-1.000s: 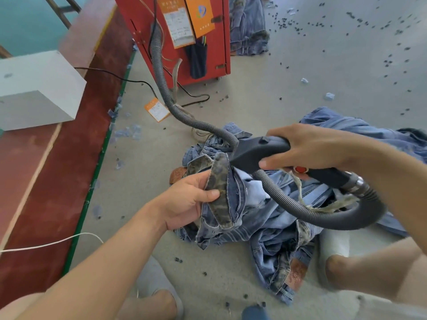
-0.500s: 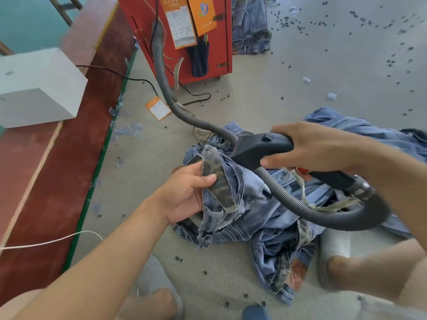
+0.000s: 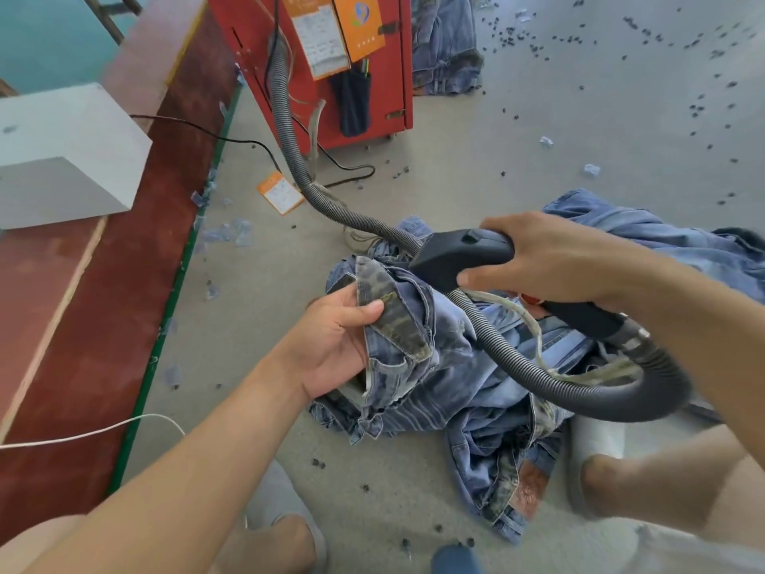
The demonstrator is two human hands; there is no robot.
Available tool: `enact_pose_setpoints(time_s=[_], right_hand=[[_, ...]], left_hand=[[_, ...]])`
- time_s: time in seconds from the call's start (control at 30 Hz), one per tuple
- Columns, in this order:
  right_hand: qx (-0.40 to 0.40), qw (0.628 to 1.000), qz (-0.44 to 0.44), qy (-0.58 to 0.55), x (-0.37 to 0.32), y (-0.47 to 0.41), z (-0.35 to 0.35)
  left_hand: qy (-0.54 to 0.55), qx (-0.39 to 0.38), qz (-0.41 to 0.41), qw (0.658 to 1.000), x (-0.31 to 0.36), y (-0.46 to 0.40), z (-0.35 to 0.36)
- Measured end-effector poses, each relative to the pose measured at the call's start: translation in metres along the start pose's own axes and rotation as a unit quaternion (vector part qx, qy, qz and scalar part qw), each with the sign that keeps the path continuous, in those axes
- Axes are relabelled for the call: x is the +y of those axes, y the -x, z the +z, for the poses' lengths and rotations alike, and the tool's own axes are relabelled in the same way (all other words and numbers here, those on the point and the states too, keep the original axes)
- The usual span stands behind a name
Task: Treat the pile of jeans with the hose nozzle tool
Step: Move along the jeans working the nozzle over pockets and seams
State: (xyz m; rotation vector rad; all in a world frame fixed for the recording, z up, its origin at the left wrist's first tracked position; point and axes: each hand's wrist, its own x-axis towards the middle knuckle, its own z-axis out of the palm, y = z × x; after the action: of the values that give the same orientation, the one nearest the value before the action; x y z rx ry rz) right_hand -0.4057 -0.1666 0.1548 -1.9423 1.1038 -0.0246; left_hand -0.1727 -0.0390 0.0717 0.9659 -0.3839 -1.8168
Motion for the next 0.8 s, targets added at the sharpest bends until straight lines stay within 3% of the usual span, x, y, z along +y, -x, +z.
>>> enact_pose_setpoints(time_s=[0.13,0.3,0.4,0.5,0.6,0.8], right_hand=[[-0.046,0.997,-0.009,0.054,-0.004,0.005,0.011],[0.078,0.997,0.026,-0.001,0.004,-0.013,0.016],[0.064,0.996,0.039,-0.039,0.012,-0.011,-0.001],[0.067,0.992,-0.003,0.109,0.021,-0.01,0.0],[0.125,0.952,-0.057,0.272,0.03,-0.009,0.015],[0.149,0.871,-0.119,0.454,0.053,-0.018,0.047]], left_hand=[[0.002,0.009,0.004,1.0,0.003,-0.002,-0.001],[-0.002,0.047,-0.01,0.999,0.001,-0.002,-0.006],[0.023,0.133,-0.004,0.991,0.007,-0.006,-0.015],[0.052,0.273,-0.003,0.961,0.019,-0.012,-0.028],[0.038,0.367,-0.002,0.929,0.03,-0.016,-0.039],[0.014,0.41,0.061,0.91,0.043,-0.019,-0.046]])
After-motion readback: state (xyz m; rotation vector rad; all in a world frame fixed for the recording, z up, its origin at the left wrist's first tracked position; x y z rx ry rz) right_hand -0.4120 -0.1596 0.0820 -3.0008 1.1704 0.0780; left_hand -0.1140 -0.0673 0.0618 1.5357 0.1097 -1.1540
